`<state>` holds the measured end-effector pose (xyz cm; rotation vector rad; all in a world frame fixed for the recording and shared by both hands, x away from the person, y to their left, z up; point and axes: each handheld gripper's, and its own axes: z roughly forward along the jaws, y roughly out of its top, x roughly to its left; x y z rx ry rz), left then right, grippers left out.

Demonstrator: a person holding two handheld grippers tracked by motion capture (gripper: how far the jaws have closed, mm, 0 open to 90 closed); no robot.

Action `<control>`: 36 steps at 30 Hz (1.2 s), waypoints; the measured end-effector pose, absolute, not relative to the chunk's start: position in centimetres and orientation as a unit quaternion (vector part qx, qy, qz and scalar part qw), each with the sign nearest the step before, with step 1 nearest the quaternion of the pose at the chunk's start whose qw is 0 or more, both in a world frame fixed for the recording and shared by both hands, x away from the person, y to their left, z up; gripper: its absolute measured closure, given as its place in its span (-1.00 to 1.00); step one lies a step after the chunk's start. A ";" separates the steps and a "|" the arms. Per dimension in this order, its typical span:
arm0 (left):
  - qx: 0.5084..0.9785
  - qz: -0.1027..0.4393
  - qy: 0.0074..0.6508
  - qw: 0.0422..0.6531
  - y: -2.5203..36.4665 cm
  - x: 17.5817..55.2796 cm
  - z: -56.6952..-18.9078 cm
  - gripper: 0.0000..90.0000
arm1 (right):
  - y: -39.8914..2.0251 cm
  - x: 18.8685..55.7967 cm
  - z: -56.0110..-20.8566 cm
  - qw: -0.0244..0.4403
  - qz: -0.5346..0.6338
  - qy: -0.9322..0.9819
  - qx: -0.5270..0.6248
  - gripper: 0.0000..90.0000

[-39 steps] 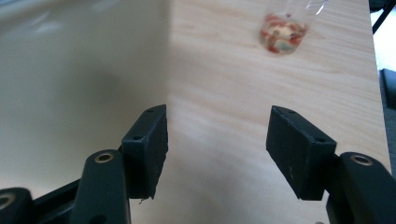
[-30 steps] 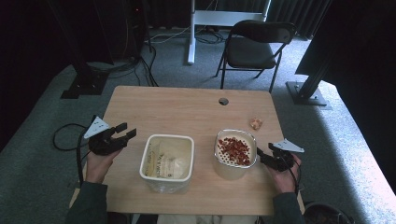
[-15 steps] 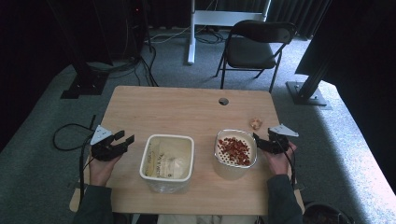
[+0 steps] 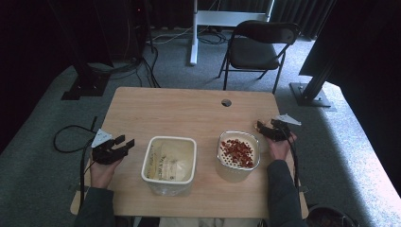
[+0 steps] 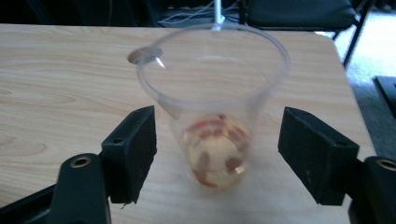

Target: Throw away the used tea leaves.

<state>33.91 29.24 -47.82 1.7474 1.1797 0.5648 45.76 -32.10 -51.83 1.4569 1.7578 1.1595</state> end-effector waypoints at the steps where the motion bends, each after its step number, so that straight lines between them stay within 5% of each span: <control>1: 0.711 0.229 0.479 0.461 29.2 33.9 -47.8 0.11 | -32.0 45.9 -51.7 0.289 0.439 0.656 0.542 -0.45; 8: 0.713 0.229 0.476 0.461 29.0 33.8 -47.8 0.11 | -31.7 47.7 -51.5 0.284 0.428 0.666 0.541 -0.57; 12: 0.715 0.228 0.476 0.458 28.9 33.9 -47.9 0.11 | -31.7 48.4 -51.7 0.282 0.428 0.667 0.540 -0.36; 18: 0.719 0.224 0.475 0.455 28.6 34.0 -48.1 0.11 | -31.4 47.5 -51.7 0.293 0.422 0.674 0.531 -0.31; 36: 0.729 0.224 0.474 0.440 27.9 34.1 -48.8 0.11 | -32.0 36.7 -51.2 0.297 0.397 0.714 0.495 -0.32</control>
